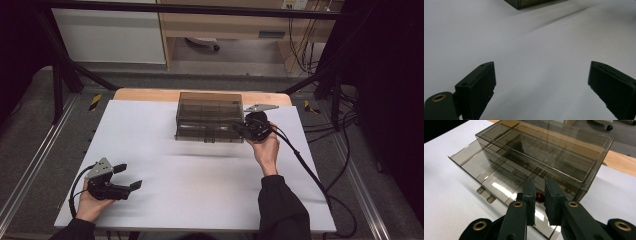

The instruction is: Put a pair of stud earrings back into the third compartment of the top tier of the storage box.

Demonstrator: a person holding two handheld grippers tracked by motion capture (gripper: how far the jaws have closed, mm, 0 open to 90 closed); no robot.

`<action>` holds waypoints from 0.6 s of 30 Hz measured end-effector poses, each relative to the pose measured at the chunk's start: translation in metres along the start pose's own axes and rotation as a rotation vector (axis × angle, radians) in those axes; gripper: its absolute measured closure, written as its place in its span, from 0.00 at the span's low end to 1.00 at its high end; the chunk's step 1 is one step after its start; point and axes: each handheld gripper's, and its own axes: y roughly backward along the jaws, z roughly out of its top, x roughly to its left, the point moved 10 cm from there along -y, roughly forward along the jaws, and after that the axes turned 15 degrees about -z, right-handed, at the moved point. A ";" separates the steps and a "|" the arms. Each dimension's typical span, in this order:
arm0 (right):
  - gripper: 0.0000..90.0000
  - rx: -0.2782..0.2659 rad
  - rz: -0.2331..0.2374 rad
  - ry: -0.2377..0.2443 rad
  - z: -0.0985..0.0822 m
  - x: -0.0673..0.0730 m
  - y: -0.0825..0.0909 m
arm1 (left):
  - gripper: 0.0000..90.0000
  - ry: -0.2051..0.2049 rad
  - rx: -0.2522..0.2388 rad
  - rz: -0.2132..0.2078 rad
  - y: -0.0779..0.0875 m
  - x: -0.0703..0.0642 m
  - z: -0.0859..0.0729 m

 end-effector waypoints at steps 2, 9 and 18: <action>0.88 0.006 -0.002 0.000 -0.001 0.001 -0.005 | 0.09 0.000 0.001 0.000 0.000 0.000 0.000; 0.88 0.037 -0.009 -0.003 -0.007 0.004 -0.021 | 0.09 -0.001 0.000 0.000 0.000 0.000 0.000; 0.88 0.062 -0.020 -0.005 -0.014 0.006 -0.033 | 0.09 -0.001 0.000 0.000 0.000 0.000 0.000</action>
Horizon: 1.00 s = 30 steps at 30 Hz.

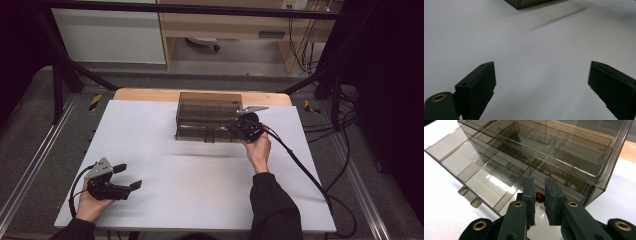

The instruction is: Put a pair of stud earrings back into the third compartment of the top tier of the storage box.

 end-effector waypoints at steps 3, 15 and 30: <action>0.88 0.005 -0.001 0.006 -0.002 0.002 -0.003 | 0.09 0.000 0.001 0.000 0.000 0.000 0.000; 0.87 0.023 0.001 0.005 -0.006 0.004 -0.008 | 0.09 -0.001 0.003 0.000 0.000 0.000 0.000; 0.53 -0.089 0.029 0.010 0.011 -0.003 0.036 | 0.09 0.000 0.001 -0.001 0.000 0.000 0.000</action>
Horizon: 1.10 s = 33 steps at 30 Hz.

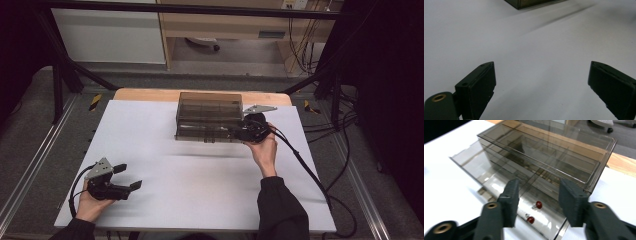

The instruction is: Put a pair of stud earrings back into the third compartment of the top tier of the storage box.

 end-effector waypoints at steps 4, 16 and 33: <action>0.36 -0.030 -0.007 0.003 0.002 -0.004 0.015 | 0.09 0.000 0.000 0.001 0.000 0.000 0.000; 0.05 -0.069 0.017 -0.041 -0.009 -0.018 0.048 | 0.09 0.000 0.001 0.002 0.000 0.000 0.000; 0.01 -0.076 0.067 -0.079 -0.072 -0.026 0.064 | 0.09 0.000 0.004 0.005 0.000 0.000 0.000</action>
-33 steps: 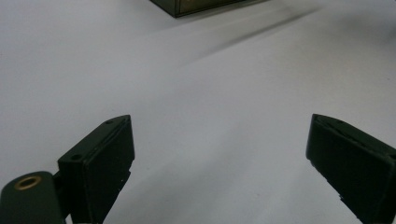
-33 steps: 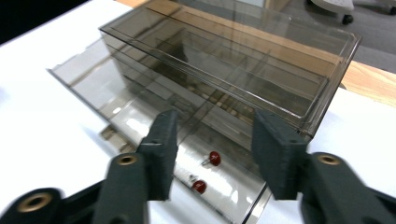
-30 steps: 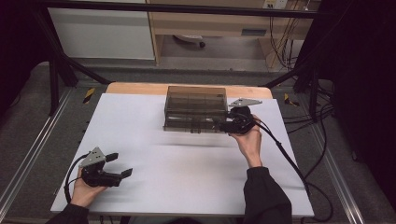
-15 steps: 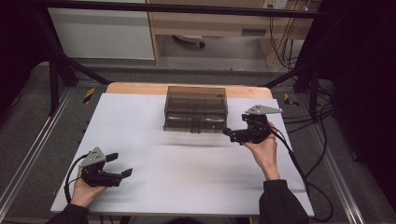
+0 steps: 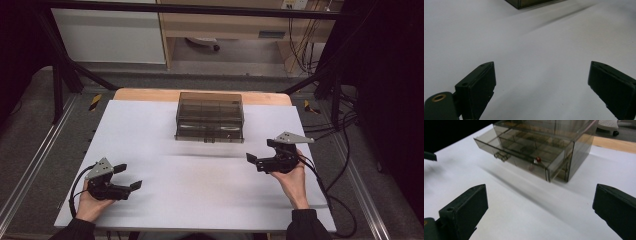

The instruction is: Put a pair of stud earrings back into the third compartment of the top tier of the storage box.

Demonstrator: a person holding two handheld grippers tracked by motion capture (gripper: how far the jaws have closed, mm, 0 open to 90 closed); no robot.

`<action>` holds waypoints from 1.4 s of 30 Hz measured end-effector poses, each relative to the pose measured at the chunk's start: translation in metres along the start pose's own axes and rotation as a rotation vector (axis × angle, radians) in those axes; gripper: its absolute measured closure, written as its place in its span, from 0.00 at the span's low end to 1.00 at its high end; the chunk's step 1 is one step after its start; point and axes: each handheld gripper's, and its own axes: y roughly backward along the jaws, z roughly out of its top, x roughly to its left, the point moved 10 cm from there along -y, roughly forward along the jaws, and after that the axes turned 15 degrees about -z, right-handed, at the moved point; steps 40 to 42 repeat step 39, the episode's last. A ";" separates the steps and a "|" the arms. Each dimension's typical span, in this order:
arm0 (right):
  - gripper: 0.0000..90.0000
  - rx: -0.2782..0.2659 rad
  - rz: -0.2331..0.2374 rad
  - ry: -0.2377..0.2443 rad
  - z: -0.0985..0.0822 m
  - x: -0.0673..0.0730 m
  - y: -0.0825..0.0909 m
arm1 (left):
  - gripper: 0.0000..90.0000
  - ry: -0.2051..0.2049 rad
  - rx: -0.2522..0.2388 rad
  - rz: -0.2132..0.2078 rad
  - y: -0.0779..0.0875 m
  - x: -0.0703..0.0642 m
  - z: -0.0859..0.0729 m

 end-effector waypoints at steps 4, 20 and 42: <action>0.00 0.005 0.000 0.009 -0.014 -0.003 0.000 | 0.09 -0.001 0.000 0.002 0.000 0.000 0.000; 0.00 0.048 0.008 0.007 -0.074 -0.023 0.009 | 0.09 -0.002 0.010 0.000 -0.002 -0.001 -0.001; 0.00 0.064 0.040 0.007 -0.100 -0.033 0.016 | 0.09 -0.012 0.014 0.000 -0.002 -0.002 0.000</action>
